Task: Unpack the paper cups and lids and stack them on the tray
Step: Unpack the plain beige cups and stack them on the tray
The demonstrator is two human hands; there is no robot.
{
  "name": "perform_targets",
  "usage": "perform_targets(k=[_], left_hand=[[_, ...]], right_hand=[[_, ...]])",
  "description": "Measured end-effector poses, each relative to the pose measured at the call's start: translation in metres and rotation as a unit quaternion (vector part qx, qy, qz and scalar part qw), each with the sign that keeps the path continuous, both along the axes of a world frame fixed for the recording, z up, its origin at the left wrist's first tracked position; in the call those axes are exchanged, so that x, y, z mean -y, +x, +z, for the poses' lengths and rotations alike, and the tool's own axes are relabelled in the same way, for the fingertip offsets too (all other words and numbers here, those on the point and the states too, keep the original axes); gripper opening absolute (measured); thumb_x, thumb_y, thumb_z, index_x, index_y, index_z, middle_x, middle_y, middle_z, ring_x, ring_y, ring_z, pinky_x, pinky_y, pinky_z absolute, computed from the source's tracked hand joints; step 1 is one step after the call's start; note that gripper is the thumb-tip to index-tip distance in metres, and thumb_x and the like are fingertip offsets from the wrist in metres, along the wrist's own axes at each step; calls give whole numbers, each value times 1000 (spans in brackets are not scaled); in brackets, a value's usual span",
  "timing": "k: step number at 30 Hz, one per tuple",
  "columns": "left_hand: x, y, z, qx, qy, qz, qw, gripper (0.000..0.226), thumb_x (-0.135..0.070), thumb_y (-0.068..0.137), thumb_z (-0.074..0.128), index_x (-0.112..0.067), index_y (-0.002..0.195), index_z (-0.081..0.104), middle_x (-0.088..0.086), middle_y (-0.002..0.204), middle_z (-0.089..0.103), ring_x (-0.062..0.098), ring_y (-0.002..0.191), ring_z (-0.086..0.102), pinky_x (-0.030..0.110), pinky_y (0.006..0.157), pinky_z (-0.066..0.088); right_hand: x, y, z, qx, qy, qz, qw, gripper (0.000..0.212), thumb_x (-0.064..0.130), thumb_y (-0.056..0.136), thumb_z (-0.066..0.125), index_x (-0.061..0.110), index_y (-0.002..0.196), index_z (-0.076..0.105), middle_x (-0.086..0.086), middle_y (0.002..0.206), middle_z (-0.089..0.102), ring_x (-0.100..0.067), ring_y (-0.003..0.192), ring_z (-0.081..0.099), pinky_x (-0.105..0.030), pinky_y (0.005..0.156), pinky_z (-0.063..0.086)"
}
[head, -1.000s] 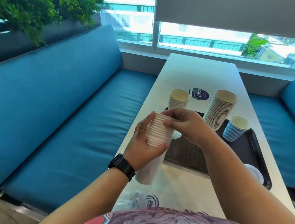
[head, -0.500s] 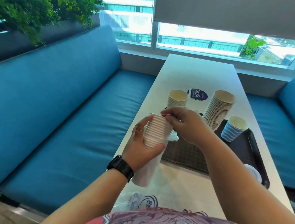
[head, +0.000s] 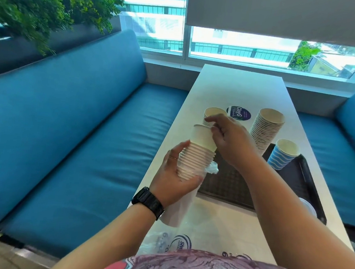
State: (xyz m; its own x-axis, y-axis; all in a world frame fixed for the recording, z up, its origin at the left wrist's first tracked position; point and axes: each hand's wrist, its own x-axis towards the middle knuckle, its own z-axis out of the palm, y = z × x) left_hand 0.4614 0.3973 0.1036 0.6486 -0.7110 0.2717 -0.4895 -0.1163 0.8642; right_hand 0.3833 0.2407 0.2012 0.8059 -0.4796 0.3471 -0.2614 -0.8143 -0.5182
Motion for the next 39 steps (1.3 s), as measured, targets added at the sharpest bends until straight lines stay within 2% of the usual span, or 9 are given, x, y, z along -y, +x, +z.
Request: perform_targets(k=[4,9,12,15,20,25,32,35,39], left_hand=[[1,1,-3,-17,-5,12,1000,84,-56,63,70,-62,134,25,-2,136,48,17,113,59,41,94,53],[1,4,-10,-36,0,15,999,86,-55,64,72,-65,133,24,2,136,49,21,112,61,46,92,54],[2,5,-11,-32,8,16,999,85,-56,64,72,-68,131,21,2,135,50,21,112,61,45,92,54],[3,4,-10,-27,8,18,999,84,-57,64,70,-69,130,20,1,134,49,18,111,60,42,92,54],[5,7,-11,-23,12,15,1000,85,-57,64,70,-71,129,18,0,135,48,19,112,59,41,92,55],[9,8,-14,-22,13,22,999,84,-58,63,69,-71,128,18,-2,135,46,14,112,58,37,93,53],[12,14,-20,-30,14,25,999,86,-54,65,72,-67,132,20,-1,135,49,17,113,60,41,93,54],[13,15,-21,-31,13,28,999,87,-54,65,73,-66,133,20,-2,136,48,17,114,59,42,93,54],[14,13,-23,-34,9,24,999,87,-52,66,73,-66,133,20,-2,135,48,18,113,60,42,91,55]], right_hand=[[7,1,-8,-25,31,12,999,28,25,97,53,25,125,59,10,101,53,-11,92,49,-27,81,35],[19,6,-16,-2,111,4,994,10,19,94,61,27,97,65,12,93,64,-10,87,55,-23,78,36],[32,14,-5,48,103,-9,994,12,16,92,63,29,91,65,15,85,61,-10,85,56,-23,77,37],[50,26,13,74,31,-47,996,12,20,93,60,18,102,70,7,95,64,-12,92,54,-23,78,35],[81,52,31,64,-174,-99,978,22,21,97,53,11,110,69,-11,107,67,-30,104,56,-36,86,44],[102,75,16,3,-239,-94,967,22,19,97,52,11,108,70,-12,106,69,-32,101,58,-38,83,47],[106,79,-37,-86,-183,-73,977,18,11,89,56,14,98,71,-12,95,69,-35,95,61,-36,77,45],[105,75,-52,-90,-152,-84,981,22,10,91,55,16,102,72,-11,98,69,-34,93,62,-31,72,41],[106,73,-59,-82,-133,-91,983,25,13,94,53,18,109,73,-10,108,70,-35,101,62,-34,86,44]])
